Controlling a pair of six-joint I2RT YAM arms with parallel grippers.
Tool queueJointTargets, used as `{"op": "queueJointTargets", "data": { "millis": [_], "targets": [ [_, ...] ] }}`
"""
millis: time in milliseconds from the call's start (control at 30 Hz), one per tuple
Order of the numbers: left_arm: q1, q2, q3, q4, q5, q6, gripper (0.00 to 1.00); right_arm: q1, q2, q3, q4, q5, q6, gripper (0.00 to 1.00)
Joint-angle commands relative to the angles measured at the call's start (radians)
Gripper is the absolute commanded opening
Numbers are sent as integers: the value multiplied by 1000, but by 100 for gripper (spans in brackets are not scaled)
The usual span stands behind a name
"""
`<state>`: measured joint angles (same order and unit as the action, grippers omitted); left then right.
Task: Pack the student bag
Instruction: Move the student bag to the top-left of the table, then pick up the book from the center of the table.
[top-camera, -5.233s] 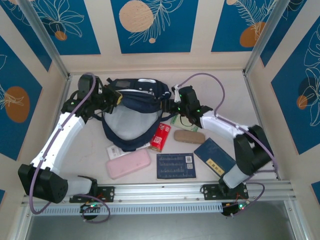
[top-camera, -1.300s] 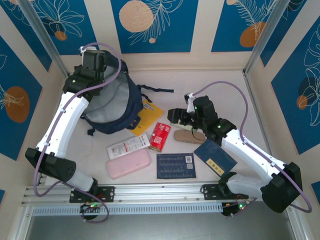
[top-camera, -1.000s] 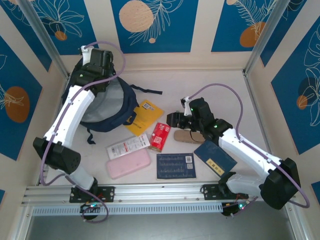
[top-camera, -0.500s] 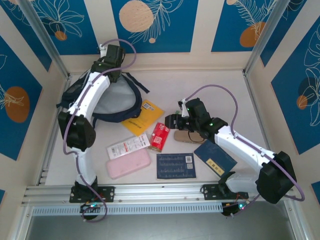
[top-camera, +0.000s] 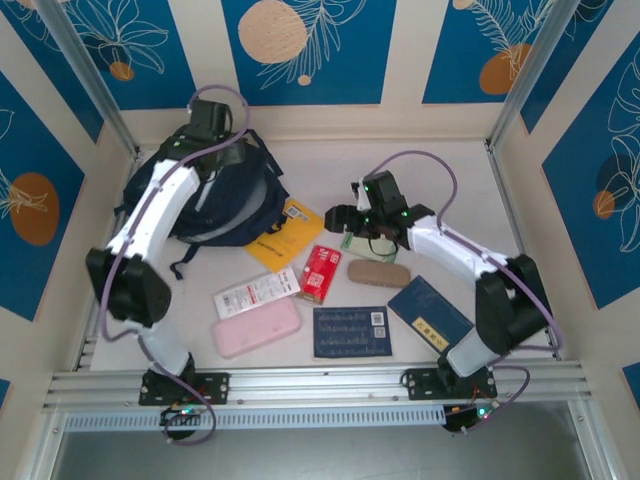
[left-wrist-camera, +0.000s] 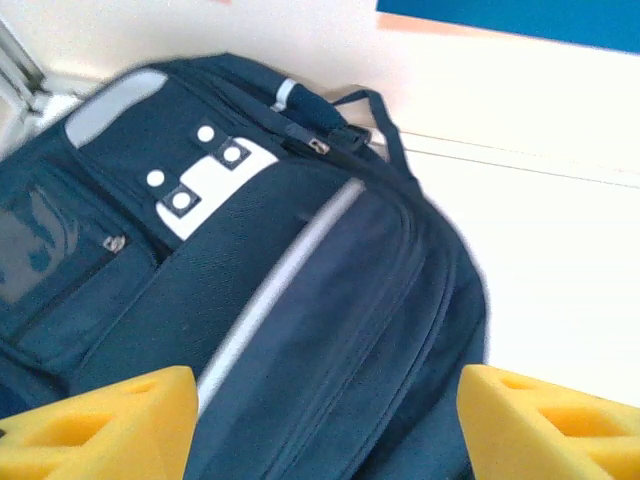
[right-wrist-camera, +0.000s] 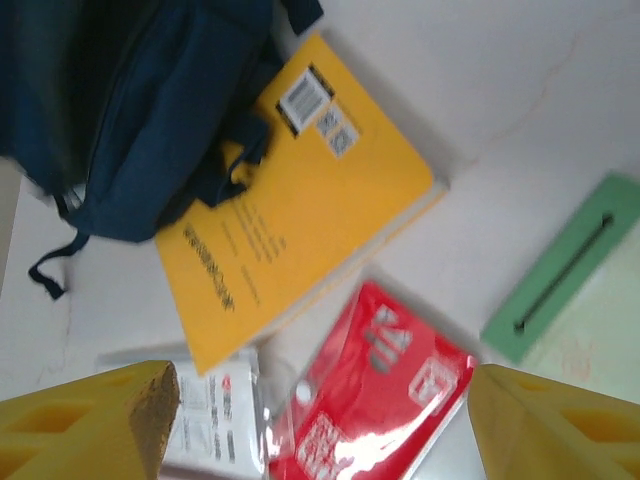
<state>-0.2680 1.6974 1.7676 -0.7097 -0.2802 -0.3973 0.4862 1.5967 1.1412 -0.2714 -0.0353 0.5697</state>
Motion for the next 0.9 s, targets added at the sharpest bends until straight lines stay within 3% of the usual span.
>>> {"op": "queueJointTargets", "data": {
  "millis": [0, 167, 300, 367, 533, 733, 867],
  "targets": [
    [6, -155, -158, 55, 193, -122, 73, -17, 104, 108, -10, -62, -53, 79],
    [3, -345, -552, 237, 425, -224, 72, -60, 262, 246, -30, -128, -50, 80],
    [-25, -406, -771, 313, 466, -277, 61, -72, 379, 344, -62, -156, -58, 80],
    [-44, -394, -841, 344, 455, -297, 54, -75, 438, 397, -79, -186, -60, 80],
    [-64, -314, -899, 407, 420, -351, 48, -79, 569, 511, -134, -176, -59, 80],
    [-86, -225, -897, 395, 253, -411, 48, -77, 675, 608, -207, -178, -72, 80],
    [-92, -138, -874, 394, 245, -442, 48, -65, 706, 620, -221, -242, -94, 79]
  ]
}}
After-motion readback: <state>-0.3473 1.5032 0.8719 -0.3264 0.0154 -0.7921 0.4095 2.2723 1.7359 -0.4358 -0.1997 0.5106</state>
